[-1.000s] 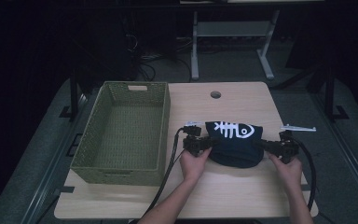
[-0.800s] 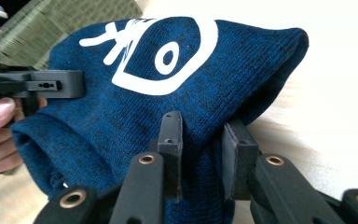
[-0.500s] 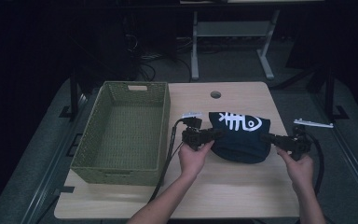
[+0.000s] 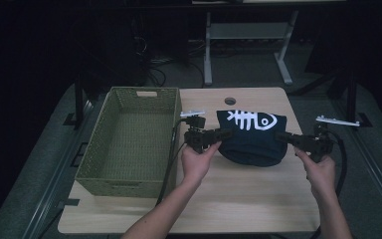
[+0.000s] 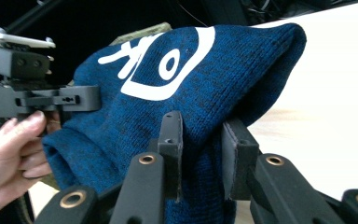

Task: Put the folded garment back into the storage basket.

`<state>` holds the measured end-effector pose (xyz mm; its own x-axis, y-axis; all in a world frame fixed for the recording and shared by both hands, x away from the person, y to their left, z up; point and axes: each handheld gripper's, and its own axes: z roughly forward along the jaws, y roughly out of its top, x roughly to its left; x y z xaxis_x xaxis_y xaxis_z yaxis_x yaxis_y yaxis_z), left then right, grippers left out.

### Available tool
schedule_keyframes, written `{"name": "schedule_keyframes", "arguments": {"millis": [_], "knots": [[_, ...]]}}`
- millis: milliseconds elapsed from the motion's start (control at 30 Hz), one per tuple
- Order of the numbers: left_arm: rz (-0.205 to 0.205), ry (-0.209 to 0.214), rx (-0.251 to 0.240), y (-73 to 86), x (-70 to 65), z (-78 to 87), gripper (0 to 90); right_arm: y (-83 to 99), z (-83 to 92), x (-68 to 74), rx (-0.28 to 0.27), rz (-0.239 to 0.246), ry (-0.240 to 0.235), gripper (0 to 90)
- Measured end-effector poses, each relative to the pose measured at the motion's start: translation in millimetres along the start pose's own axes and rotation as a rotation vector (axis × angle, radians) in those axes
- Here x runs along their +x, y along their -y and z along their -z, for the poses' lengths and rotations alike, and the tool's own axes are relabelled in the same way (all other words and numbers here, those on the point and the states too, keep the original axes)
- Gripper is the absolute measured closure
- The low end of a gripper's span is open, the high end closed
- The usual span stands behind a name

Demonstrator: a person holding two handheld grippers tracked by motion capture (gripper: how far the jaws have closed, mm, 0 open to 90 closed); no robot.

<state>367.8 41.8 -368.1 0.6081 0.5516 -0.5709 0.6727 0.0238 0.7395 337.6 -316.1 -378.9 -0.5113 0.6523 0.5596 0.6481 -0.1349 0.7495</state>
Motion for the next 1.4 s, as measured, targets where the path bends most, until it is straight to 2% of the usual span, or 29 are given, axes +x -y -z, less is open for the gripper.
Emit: {"name": "schedule_keyframes", "arguments": {"millis": [367, 833, 933, 1400], "knots": [[0.015, 0.006, -0.019, -10.1, 6.6, 22.4, 67.2, -14.3, -10.5, 17.3, -0.003, 0.002, -0.055, 72.2], [0.03, 0.01, -0.044, -22.2, 14.8, 50.2, 66.9, -25.1, -31.6, 31.8, 0.004, -0.006, -0.107, 72.1], [0.037, 0.02, -0.05, -23.3, 15.7, 53.2, 66.7, -27.5, -34.7, 34.8, 0.005, -0.003, -0.112, 72.2], [0.037, 0.011, -0.067, -30.3, 22.5, 72.4, 66.6, -37.1, -48.4, 47.7, 0.015, 0.01, -0.129, 72.1]]}}
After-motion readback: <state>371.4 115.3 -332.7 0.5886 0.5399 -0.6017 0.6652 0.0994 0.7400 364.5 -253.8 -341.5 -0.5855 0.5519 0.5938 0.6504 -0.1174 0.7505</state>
